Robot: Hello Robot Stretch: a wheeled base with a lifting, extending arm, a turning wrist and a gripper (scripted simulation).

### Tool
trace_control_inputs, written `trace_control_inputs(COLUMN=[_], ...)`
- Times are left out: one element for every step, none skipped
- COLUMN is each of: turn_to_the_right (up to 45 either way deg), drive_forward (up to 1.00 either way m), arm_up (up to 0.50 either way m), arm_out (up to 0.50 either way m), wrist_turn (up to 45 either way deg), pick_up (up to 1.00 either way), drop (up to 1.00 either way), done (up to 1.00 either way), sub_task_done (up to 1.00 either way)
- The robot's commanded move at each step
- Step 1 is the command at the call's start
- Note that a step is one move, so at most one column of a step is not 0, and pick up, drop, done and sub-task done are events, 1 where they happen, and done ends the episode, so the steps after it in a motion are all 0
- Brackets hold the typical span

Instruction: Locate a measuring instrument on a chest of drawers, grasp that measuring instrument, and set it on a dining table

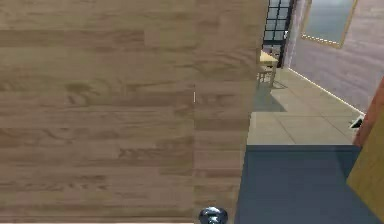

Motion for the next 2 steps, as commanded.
trace_control_inputs(turn_to_the_right=[-45.0,-45.0], drive_forward=[0.0,0.0], arm_up=[0.0,0.0], arm_out=[0.0,0.0], wrist_turn=[0.0,0.0], pick_up=[0.0,0.0], drop=[0.0,0.0], done=[0.0,0.0], sub_task_done=[0.0,0.0])
